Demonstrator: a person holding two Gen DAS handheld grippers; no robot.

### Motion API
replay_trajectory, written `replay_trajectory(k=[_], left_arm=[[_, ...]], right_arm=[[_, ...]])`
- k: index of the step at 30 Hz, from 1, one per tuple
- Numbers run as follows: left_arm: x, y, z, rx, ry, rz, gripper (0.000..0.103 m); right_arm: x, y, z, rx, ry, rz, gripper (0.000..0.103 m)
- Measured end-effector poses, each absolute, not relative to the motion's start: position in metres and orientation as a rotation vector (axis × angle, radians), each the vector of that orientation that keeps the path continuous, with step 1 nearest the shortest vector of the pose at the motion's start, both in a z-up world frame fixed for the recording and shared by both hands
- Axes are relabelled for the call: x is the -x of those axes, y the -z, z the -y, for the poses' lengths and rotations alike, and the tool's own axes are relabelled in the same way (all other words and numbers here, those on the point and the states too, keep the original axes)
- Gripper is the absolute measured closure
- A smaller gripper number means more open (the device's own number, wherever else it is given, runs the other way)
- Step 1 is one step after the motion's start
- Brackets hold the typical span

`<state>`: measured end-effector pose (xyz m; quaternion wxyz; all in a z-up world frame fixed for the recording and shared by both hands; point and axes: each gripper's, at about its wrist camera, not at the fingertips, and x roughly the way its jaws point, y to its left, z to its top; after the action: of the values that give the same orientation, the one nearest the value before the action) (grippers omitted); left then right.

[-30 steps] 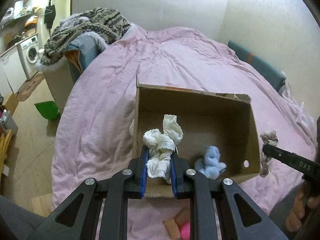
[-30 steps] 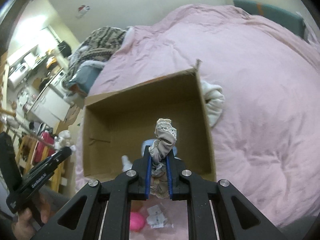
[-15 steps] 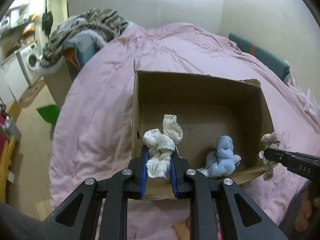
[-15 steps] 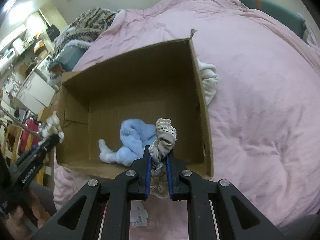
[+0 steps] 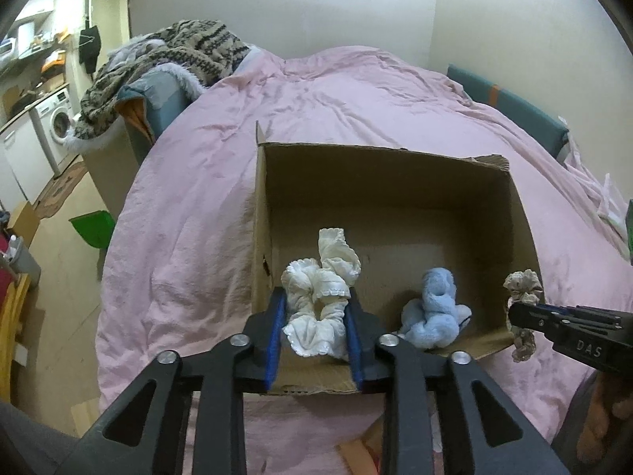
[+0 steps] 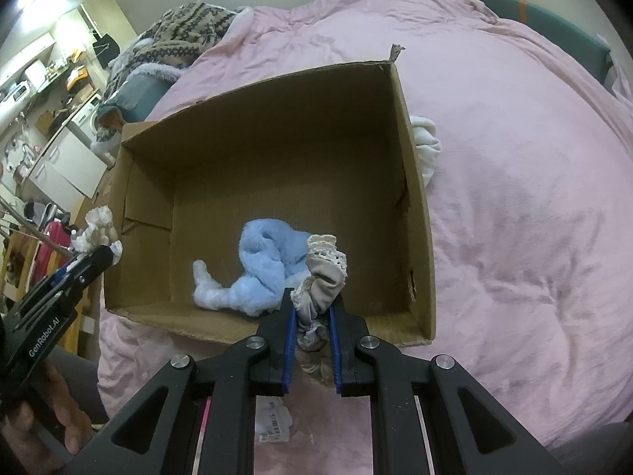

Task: Organize soft objects
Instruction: 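Carry both scrunchies over the box and release them inside, then withdraw both tools and move toward the duck and plastic bag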

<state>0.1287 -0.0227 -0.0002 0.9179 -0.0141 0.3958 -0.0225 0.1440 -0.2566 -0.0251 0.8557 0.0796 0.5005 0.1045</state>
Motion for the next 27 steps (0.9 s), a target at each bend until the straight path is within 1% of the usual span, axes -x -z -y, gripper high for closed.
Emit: replay_trajectory(k=[1,3,5,6,10,12,13,15,16,17,19,27], left_arm=[[-0.129,0.0,0.022,0.033,0.046,-0.814,0.075],[-0.129,0.0,0.023,0.036,0.048,-0.818,0.069],[-0.128,-0.001,0.024,0.026,0.044,-0.814,0.057],[-0.126,-0.001,0.024,0.018,0.04,-0.805,0.055],[-0.123,-0.004,0.029,-0.01,0.049,-0.788,0.04],[-0.122,-0.005,0.031,-0.016,0.056,-0.783,0.037],[-0.121,-0.005,0.032,-0.014,0.061,-0.782,0.036],[-0.12,-0.006,0.033,-0.012,0.066,-0.781,0.033],[-0.12,-0.007,0.033,-0.013,0.065,-0.78,0.032],[-0.12,-0.007,0.033,-0.013,0.064,-0.78,0.031],[-0.12,-0.007,0.033,-0.013,0.059,-0.782,0.031],[-0.121,-0.008,0.03,-0.001,0.046,-0.792,0.031]], right_arm=[[-0.144,0.025,0.257,-0.168,-0.218,-1.051,0.088],[-0.144,0.024,0.258,-0.176,-0.222,-1.052,0.088],[-0.144,0.025,0.259,-0.183,-0.223,-1.052,0.088],[-0.145,0.025,0.26,-0.187,-0.225,-1.053,0.088],[-0.145,0.024,0.262,-0.208,-0.232,-1.051,0.085],[-0.144,0.02,0.263,-0.22,-0.238,-1.031,0.083],[-0.143,0.017,0.264,-0.227,-0.243,-1.017,0.079],[-0.141,0.014,0.268,-0.245,-0.25,-0.996,0.061],[-0.14,0.012,0.269,-0.258,-0.25,-0.985,0.035],[-0.139,0.009,0.271,-0.269,-0.248,-0.968,0.025],[-0.137,0.005,0.273,-0.272,-0.235,-0.939,0.025],[-0.138,0.004,0.274,-0.267,-0.232,-0.948,0.025]])
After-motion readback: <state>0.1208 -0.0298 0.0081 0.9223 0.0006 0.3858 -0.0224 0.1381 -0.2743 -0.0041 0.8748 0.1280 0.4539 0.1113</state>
